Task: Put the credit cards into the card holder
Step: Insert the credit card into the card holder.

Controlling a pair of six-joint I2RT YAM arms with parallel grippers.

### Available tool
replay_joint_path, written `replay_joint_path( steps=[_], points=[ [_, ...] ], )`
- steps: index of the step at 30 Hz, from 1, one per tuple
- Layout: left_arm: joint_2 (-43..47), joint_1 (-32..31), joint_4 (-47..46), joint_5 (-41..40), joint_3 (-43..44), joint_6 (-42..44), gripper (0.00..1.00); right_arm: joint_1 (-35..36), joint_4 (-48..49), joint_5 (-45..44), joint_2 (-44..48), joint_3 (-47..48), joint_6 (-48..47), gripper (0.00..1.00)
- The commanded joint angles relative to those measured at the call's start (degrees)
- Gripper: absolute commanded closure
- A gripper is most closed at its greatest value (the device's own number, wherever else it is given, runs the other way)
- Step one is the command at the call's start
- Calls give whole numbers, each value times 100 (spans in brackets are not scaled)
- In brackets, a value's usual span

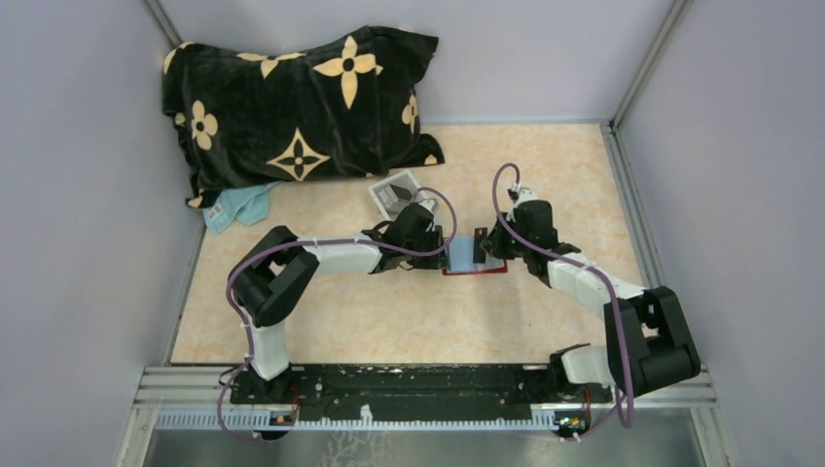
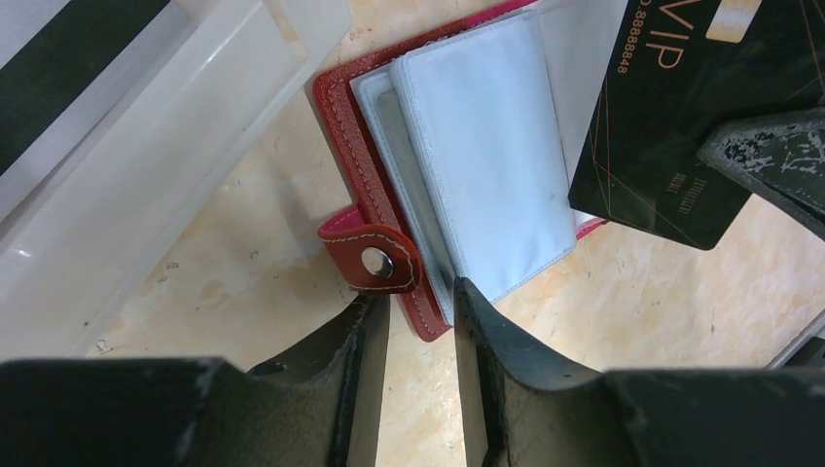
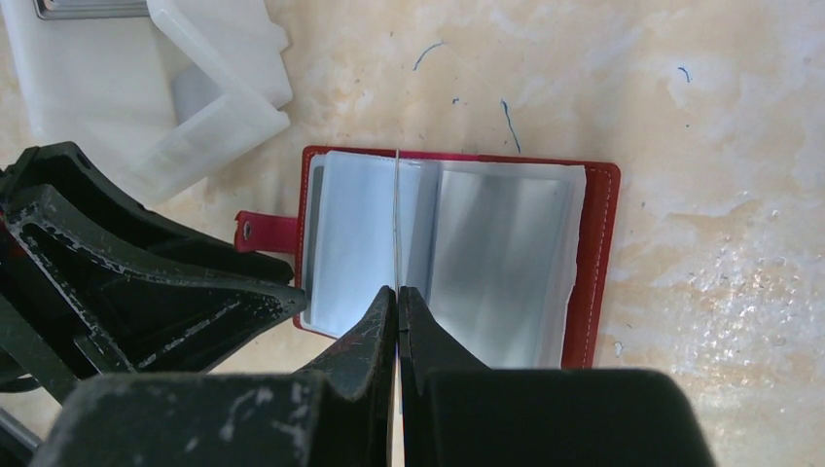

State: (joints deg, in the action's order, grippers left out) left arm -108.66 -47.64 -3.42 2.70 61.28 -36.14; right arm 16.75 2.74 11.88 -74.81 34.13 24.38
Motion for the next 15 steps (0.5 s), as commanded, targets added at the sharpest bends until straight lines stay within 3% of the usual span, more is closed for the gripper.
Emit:
replay_joint_path(
  steps=[1, 15],
  points=[
    [-267, 34, 456, -269, -124, 173, 62, -101, 454, 291, -88, -85, 100, 100],
    [-314, 90, 529, -323, -133, 265, 62, -296, 731, 466, -290, -295, 223, 100]
  ],
)
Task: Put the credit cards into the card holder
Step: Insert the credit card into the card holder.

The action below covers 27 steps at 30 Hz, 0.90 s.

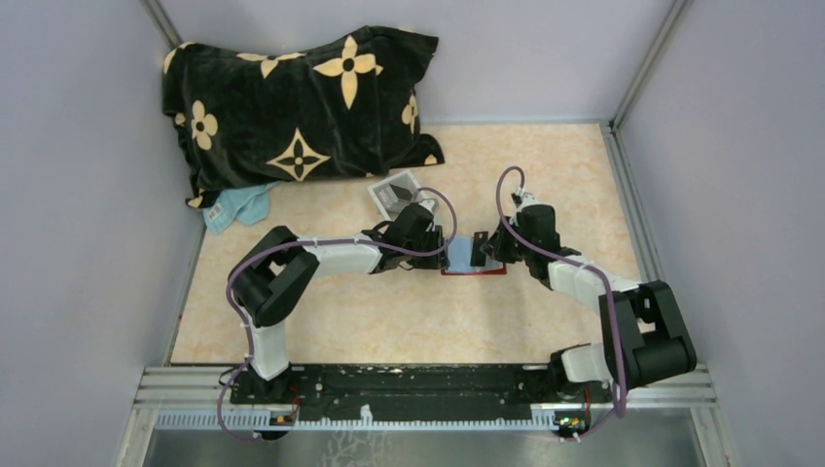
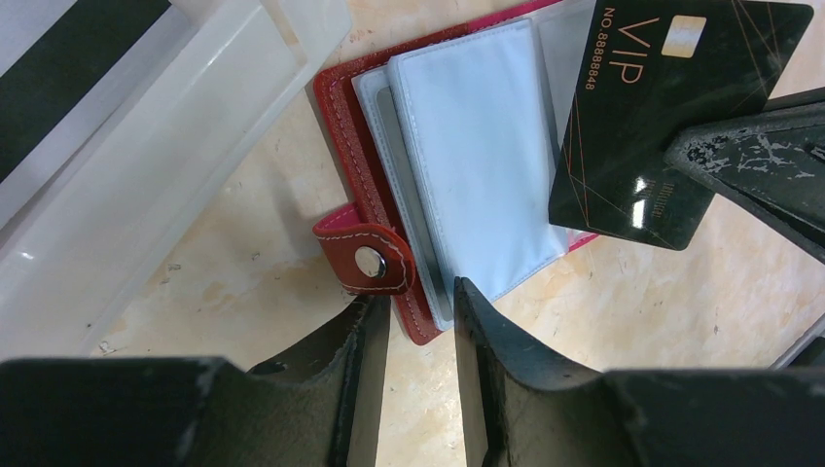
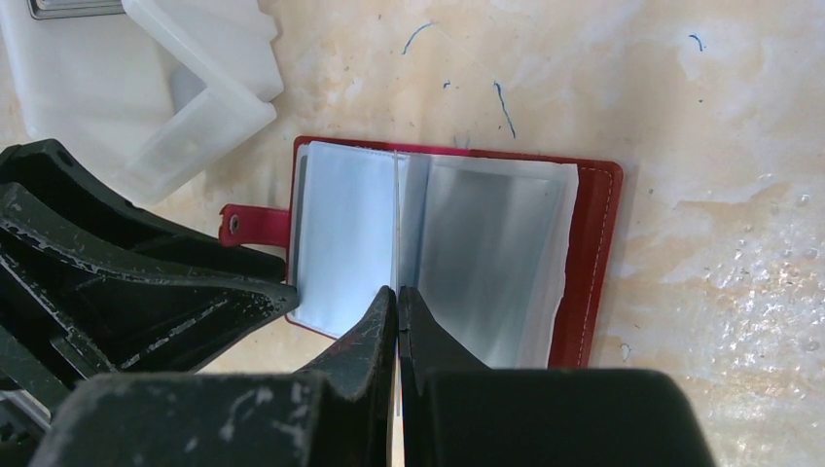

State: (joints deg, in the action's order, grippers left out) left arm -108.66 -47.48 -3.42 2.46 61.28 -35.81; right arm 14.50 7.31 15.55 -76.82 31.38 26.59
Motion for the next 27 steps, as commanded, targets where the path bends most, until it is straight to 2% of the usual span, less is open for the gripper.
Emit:
replay_joint_path(
  steps=[1, 27],
  points=[
    [-329, 73, 535, -296, -133, 227, 62, -75, 283, 105, -98, -20, 11, 100],
    [-400, 97, 509, -516, -264, 276, 63, -237, 462, 308, -825, -386, 266, 100]
  ],
)
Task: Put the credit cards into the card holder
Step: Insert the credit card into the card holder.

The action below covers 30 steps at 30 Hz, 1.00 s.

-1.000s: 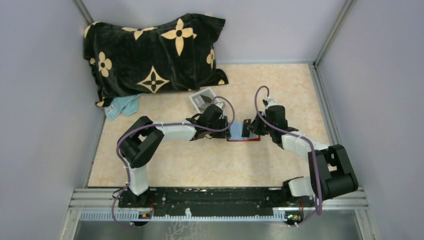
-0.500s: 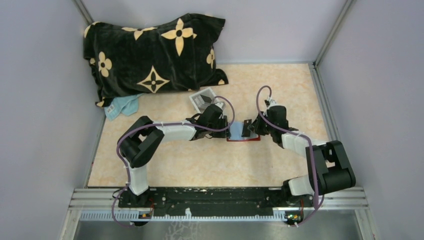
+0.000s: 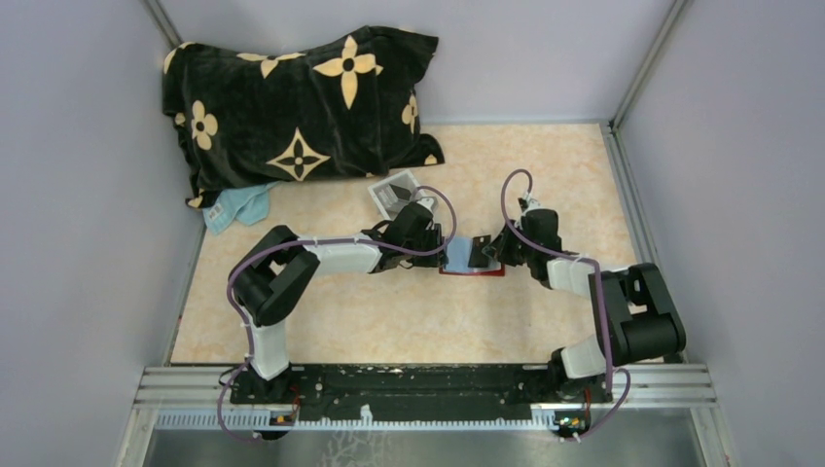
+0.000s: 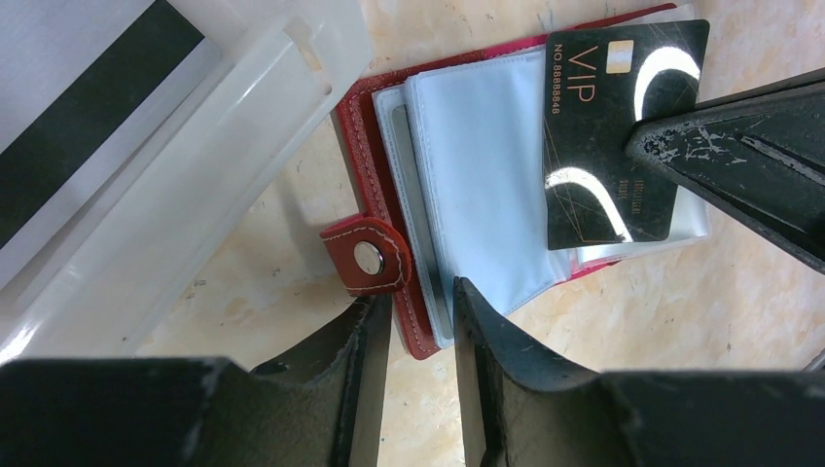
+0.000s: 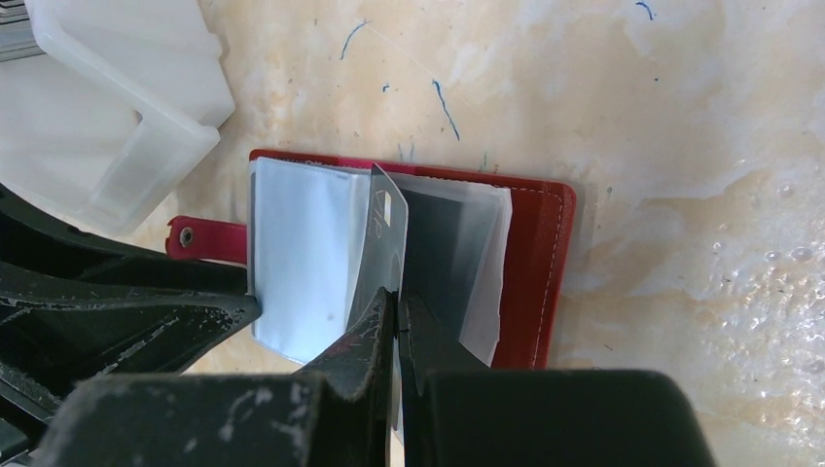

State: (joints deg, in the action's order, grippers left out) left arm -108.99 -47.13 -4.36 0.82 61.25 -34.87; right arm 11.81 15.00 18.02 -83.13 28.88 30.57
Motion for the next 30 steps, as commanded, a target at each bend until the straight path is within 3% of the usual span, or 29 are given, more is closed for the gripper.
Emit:
replay_joint_path(
  steps=[1, 11, 30],
  points=[
    [-368, 64, 603, -346, -265, 183, 63, 29, -316, 67, -188, -148, -135, 100],
    [-358, 99, 560, -354, -368, 161, 62, 31, -775, -348, 217, -120, -359, 100],
    [-485, 111, 479, -227, -389, 150, 63, 326, -204, -89, 25, -299, -152, 100]
  ],
)
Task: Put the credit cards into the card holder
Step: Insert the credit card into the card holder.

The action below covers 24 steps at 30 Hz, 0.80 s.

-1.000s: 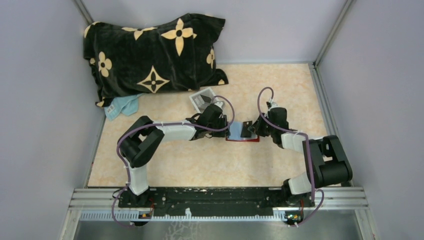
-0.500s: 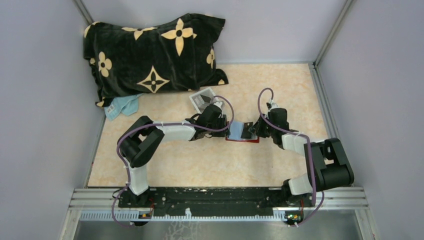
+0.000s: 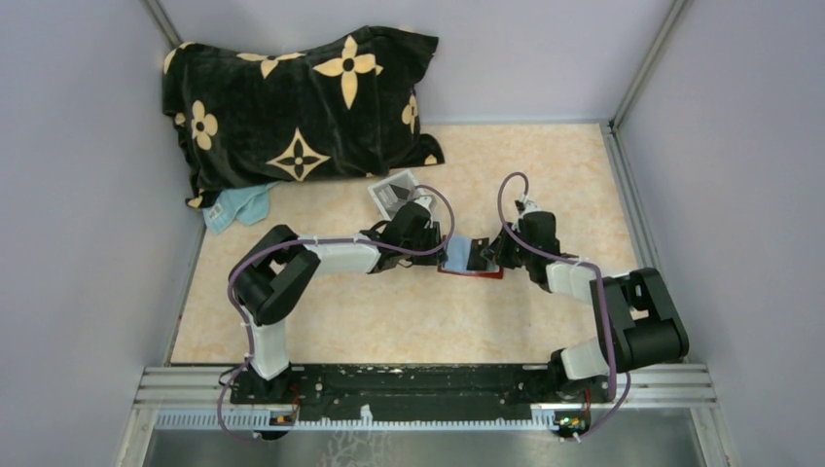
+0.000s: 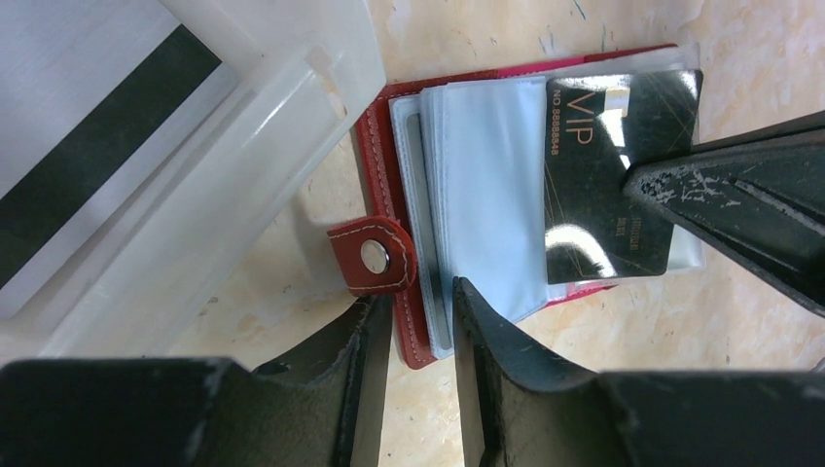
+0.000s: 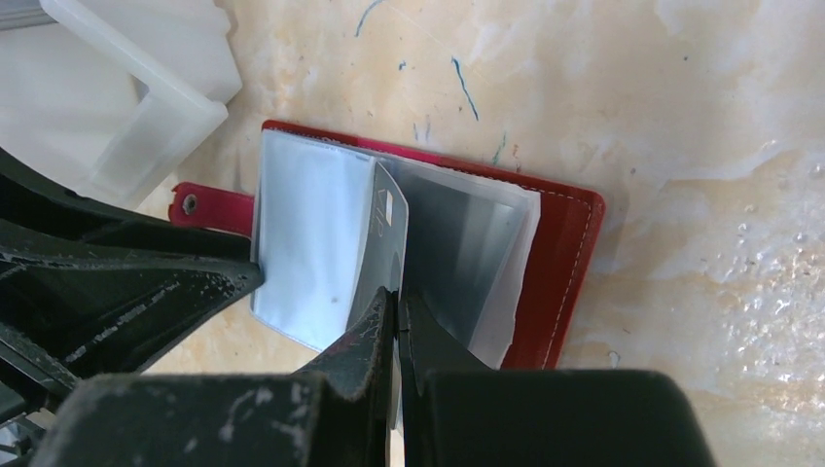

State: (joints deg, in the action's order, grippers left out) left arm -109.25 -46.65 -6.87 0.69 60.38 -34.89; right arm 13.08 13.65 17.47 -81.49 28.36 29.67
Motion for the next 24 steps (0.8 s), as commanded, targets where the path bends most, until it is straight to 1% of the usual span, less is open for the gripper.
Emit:
replay_joint_path(
  steps=[1, 7, 15, 24],
  points=[
    [-459, 68, 731, -210, -305, 158, 63, 222, -31, -49, -150, -269, -40, 100],
    [-490, 69, 730, -233, -349, 171, 64, 357, 121, -95, -270, -349, 5, 100],
    [-478, 69, 804, -311, -419, 177, 66, 524, 163, -216, -209, -403, 88, 100],
    [-550, 69, 995, -438, -436, 218, 67, 605, -20, -392, -222, -363, 73, 100]
  ],
)
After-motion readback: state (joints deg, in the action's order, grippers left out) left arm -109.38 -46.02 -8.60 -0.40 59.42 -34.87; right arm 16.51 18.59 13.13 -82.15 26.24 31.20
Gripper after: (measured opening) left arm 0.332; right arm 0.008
